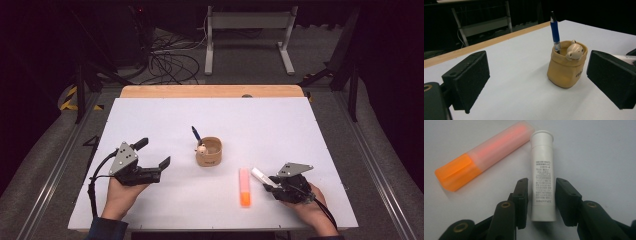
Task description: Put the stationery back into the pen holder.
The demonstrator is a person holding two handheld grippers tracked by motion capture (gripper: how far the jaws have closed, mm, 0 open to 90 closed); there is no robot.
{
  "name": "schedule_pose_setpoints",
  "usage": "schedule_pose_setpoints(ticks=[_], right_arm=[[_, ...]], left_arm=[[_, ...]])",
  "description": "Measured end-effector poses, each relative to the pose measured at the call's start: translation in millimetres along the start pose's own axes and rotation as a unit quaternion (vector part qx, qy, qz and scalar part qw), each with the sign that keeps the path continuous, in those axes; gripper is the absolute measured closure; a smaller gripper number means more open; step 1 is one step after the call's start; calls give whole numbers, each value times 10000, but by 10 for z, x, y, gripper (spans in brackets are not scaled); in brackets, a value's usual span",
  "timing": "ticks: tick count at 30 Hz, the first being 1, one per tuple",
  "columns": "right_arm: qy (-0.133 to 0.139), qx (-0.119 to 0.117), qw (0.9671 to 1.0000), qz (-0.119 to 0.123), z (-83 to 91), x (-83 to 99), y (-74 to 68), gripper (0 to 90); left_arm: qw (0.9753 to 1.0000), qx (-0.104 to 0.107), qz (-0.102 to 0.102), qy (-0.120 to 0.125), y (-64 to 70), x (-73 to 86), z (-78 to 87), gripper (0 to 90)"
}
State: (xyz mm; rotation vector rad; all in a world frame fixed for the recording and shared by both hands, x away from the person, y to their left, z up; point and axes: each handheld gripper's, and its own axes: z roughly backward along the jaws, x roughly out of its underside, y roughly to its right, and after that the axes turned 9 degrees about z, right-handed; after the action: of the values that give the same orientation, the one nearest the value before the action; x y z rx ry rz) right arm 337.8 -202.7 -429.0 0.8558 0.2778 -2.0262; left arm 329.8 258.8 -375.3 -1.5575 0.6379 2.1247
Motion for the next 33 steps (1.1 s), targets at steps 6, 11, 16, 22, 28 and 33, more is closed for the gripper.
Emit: schedule_pose_setpoints(ticks=[6, 11, 16, 22, 28, 33], right_arm=[[1, 32, 9999, -115, -6, 0, -5, 679], [-30, 49, 9999, -91, -7, -9, -11, 712], [-17, 64, 9999, -87, -6, -9, -15, 715], [189, 138, 9997, -58, 14, 1, -1, 717], [736, 42, 9973, -68, 49, -27, -12, 716], [992, 33, 9951, 31, 34, -60, -37, 716]], left_arm=[[10000, 38, 2, 12, 13, 0, -7, 55], [10000, 68, -32, 6, 24, -2, -12, 56], [9999, 150, -19, -20, 34, -5, -20, 62], [9998, 202, -3, -12, 65, -12, -32, 62], [9997, 257, -19, -8, 107, -20, -50, 62], [9992, 404, 4, -46, 168, -36, -83, 62]])
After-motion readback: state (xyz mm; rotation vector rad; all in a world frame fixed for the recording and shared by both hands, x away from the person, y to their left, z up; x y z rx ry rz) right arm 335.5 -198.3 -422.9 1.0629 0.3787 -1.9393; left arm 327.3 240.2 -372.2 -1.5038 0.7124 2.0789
